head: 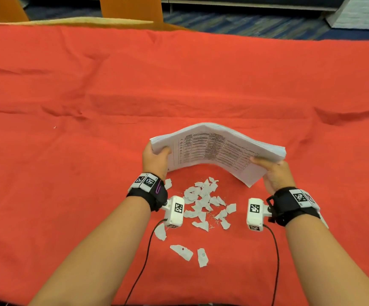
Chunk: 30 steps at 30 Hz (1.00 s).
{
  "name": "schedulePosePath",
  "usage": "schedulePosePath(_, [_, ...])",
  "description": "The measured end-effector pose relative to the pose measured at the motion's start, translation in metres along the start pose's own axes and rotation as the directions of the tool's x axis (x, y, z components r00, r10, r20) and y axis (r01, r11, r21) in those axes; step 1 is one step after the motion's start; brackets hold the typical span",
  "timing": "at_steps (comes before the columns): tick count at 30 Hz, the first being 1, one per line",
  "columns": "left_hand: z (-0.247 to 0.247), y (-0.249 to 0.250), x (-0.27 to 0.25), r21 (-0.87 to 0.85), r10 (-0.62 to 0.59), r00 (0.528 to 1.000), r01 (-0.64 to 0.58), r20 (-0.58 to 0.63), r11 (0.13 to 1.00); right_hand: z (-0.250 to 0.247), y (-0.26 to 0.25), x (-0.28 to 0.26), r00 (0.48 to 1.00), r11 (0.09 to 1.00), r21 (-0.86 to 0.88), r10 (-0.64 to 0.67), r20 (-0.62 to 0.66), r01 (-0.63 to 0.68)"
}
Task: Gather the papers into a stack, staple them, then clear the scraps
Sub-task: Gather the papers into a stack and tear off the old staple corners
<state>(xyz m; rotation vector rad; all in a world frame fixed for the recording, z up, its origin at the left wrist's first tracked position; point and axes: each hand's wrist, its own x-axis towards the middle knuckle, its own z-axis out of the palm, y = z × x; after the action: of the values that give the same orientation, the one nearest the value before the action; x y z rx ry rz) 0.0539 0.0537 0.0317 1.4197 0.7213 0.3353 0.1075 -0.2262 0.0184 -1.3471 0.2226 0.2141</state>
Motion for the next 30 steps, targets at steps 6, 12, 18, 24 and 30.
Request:
schedulePosePath(6, [-0.007,-0.007,0.002,0.033,0.015,0.998,-0.017,0.058,0.999,-0.009,0.01,0.003,0.998,0.996,-0.077,0.048,-0.033,-0.05])
schedulePosePath(12, [-0.008,-0.01,0.007,0.042,-0.02,0.999,0.019,0.034,0.999,-0.004,0.011,0.005,0.996,0.993,-0.099,0.059,-0.064,-0.065])
schedulePosePath(18, [-0.01,-0.02,0.006,0.07,-0.05,0.995,0.045,0.084,0.997,0.001,0.017,0.003,0.998,0.99,-0.125,0.065,-0.023,-0.067])
schedulePosePath(24, [-0.01,-0.02,0.01,0.096,-0.067,0.994,0.059,0.083,0.994,-0.001,0.016,0.006,0.989,0.99,-0.075,0.111,-0.097,-0.118])
schedulePosePath(30, [0.013,0.026,0.007,0.257,0.114,0.973,-0.164,0.2,0.952,0.001,-0.017,0.018,0.97,0.969,-0.244,-0.032,-0.24,-0.028])
